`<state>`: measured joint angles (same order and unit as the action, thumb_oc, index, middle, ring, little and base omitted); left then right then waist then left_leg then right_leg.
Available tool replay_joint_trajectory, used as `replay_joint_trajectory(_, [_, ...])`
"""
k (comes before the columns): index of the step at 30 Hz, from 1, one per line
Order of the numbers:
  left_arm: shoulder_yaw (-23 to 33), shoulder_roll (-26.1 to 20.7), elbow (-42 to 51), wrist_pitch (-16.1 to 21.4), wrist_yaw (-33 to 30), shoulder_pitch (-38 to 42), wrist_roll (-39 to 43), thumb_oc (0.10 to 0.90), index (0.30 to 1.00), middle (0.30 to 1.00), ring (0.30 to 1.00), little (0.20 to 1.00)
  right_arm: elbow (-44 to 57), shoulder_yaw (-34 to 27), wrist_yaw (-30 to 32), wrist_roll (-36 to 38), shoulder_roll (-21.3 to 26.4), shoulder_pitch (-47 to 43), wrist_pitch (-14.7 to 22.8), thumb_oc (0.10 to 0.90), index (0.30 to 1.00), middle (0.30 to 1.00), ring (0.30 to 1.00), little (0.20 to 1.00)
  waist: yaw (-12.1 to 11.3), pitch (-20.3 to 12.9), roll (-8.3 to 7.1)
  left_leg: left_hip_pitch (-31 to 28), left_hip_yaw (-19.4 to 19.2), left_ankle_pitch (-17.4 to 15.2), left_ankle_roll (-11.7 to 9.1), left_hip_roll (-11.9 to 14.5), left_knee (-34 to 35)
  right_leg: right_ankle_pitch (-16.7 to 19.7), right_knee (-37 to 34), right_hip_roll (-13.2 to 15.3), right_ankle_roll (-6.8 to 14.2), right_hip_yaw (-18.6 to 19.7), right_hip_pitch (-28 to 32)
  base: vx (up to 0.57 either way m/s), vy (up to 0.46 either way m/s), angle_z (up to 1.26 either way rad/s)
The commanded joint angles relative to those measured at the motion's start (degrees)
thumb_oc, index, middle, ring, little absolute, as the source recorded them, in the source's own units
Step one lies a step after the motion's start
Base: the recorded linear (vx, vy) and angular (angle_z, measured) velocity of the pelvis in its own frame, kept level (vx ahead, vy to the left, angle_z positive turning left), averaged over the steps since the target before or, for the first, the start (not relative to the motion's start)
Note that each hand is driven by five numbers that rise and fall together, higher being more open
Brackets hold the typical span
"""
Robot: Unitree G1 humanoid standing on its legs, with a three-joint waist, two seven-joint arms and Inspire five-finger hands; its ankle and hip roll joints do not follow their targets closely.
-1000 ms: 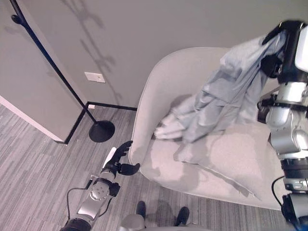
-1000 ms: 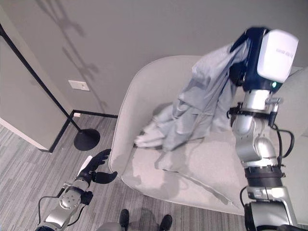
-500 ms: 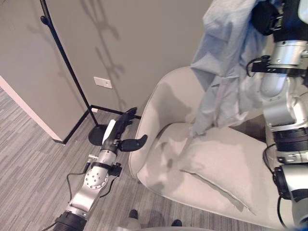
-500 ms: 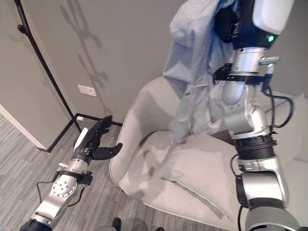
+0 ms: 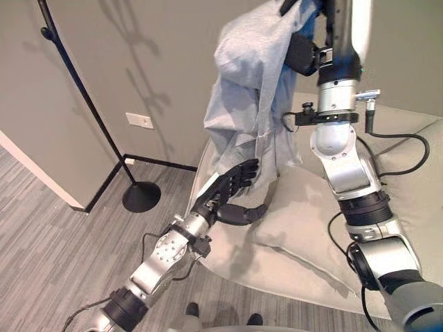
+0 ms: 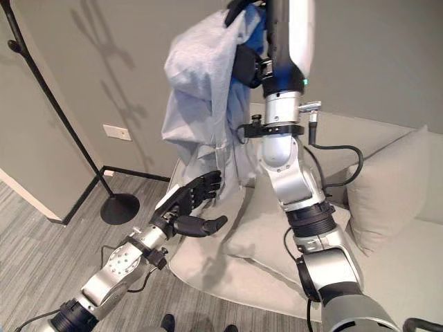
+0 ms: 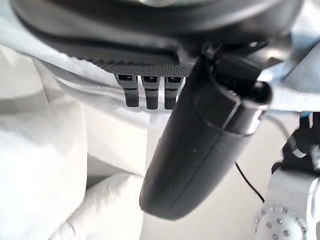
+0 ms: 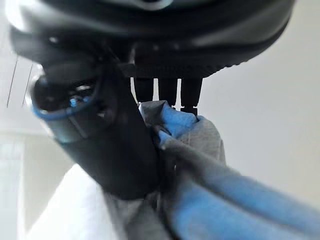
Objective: Hang the clothes on the sofa on the clothes rack.
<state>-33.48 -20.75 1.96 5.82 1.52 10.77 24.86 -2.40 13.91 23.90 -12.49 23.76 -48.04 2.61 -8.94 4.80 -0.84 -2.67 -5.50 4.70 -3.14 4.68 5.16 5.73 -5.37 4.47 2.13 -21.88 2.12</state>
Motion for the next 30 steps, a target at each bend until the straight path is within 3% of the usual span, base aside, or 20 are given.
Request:
replay_joint_trajectory(1, [-0.2,2.5,-2.8,3.7,-2.7,7.8,-2.9,0.722,0.782,0.782,0.782,0.782,11.1,-2.1,-2.2,11.3,-0.8,-5.0,9.4,0.400,0.300,0.300,0.300,0.300,0.7,-6.7,-3.00,0.8,-2.0,-3.3,-0.1,0.3,-0.4,-7.8,0.4,1.8,2.9,2.3,5.1,0.00,0.007,-0.10])
replay_joint_trajectory(3, [0.3,2.6,-4.9,3.4,-4.2,9.6,-5.7,0.400,0.300,0.300,0.300,0.300,13.6,-2.3,-3.6,15.0,-0.9,-3.5,10.8,0.400,0.300,0.300,0.300,0.300,1.3,-6.7,-3.01,0.8,-2.3,-3.2,-0.3,0.4,-0.3,-7.7,0.4,1.8,3.0,2.2,4.9,0.00,-0.001,-0.04])
replay_joint_trajectory(5, [1.2,2.6,-5.4,3.5,-5.3,9.8,-7.4,0.400,0.300,0.300,0.300,0.300,15.6,-2.8,-4.9,17.5,-0.8,-2.2,11.4,0.400,0.300,0.300,0.300,0.300,1.5,-6.7,-3.01,1.0,-2.4,-3.1,-0.3,0.5,-0.3,-7.7,0.4,1.8,3.0,2.3,4.7,0.00,-0.011,-0.05])
replay_joint_trajectory(6, [4.1,1.7,-6.0,4.0,-7.6,9.2,-10.4,0.400,0.300,0.300,0.300,0.300,18.4,-4.4,-6.2,22.5,0.4,0.8,13.6,0.400,0.300,0.300,0.300,0.300,2.0,-6.5,-3.11,1.0,-2.7,-3.1,-0.5,0.6,-0.3,-7.6,0.4,1.8,3.0,2.5,4.5,0.00,-0.020,-0.10])
replay_joint_trajectory(12, [11.8,0.2,-4.1,4.9,-11.2,4.3,-11.3,0.400,0.300,0.300,0.300,0.300,21.5,-8.3,-8.2,27.2,3.4,6.1,15.2,0.400,0.300,0.300,0.300,0.300,2.5,-6.7,-3.02,1.0,-3.1,-3.0,-0.8,1.0,-0.2,-7.6,0.4,1.5,3.1,2.8,4.2,0.00,-0.023,-0.10])
replay_joint_trajectory(13, [16.0,-0.6,-2.9,5.5,-13.0,1.7,-12.0,0.400,0.300,0.300,0.300,0.300,22.1,-9.6,-8.7,27.8,4.3,7.8,15.5,0.400,0.300,0.300,0.300,0.300,2.6,-6.8,-2.92,1.0,-3.3,-3.0,-1.0,1.2,-0.2,-7.6,0.4,1.4,3.1,2.8,4.1,0.00,-0.050,-0.18])
replay_joint_trajectory(16, [20.2,-1.4,-2.3,5.7,-14.8,-0.8,-13.9,0.400,0.300,0.300,0.300,0.300,22.5,-10.9,-9.6,29.1,5.0,8.9,15.9,0.400,0.300,0.300,0.300,0.300,2.7,-7.0,-2.74,0.9,-3.5,-2.9,-1.2,1.4,-0.2,-7.7,0.4,1.3,3.0,3.0,4.0,0.00,-0.035,-0.04])
replay_joint_trajectory(17, [26.8,-2.4,-1.7,5.8,-17.6,-3.5,-17.1,0.400,0.300,0.300,0.300,0.300,23.2,-11.8,-11.7,31.2,5.8,9.5,16.2,0.400,0.300,0.300,0.300,0.300,2.6,-7.2,-2.36,0.9,-3.8,-2.7,-1.7,1.7,-0.2,-7.9,0.4,1.1,3.0,3.1,3.9,0.00,-0.058,-0.01])
replay_joint_trajectory(20, [32.1,-2.6,-2.4,5.8,-20.8,-4.0,-20.4,0.400,0.300,0.300,0.300,0.300,24.1,-11.9,-14.2,34.6,5.8,10.0,17.0,0.400,0.300,0.300,0.300,0.300,2.6,-7.5,-1.94,0.9,-4.0,-2.4,-2.2,2.1,-0.2,-8.0,0.4,0.9,3.0,3.2,3.7,0.00,-0.050,-0.02])
replay_joint_trajectory(26, [43.6,-4.4,-2.0,5.9,-29.8,-2.6,-29.3,0.400,0.300,0.300,0.300,0.300,26.8,-10.0,-24.8,44.2,5.9,12.4,18.4,0.400,0.300,0.300,0.300,0.300,2.9,-7.9,-1.01,0.8,-4.9,-2.3,-3.4,3.1,-0.2,-8.4,0.4,0.4,3.0,3.8,3.2,0.02,-0.043,-0.05])
replay_joint_trajectory(30, [44.8,-4.6,-0.2,6.5,-31.2,-2.2,-31.2,0.400,0.300,0.300,0.300,0.300,27.1,-8.3,-27.2,44.9,5.9,13.0,18.3,0.400,0.300,0.300,0.300,0.300,2.7,-7.5,-0.79,0.5,-5.3,-2.4,-3.4,3.4,-0.8,-8.6,0.4,0.3,3.1,4.2,3.3,0.02,-0.020,-0.06])
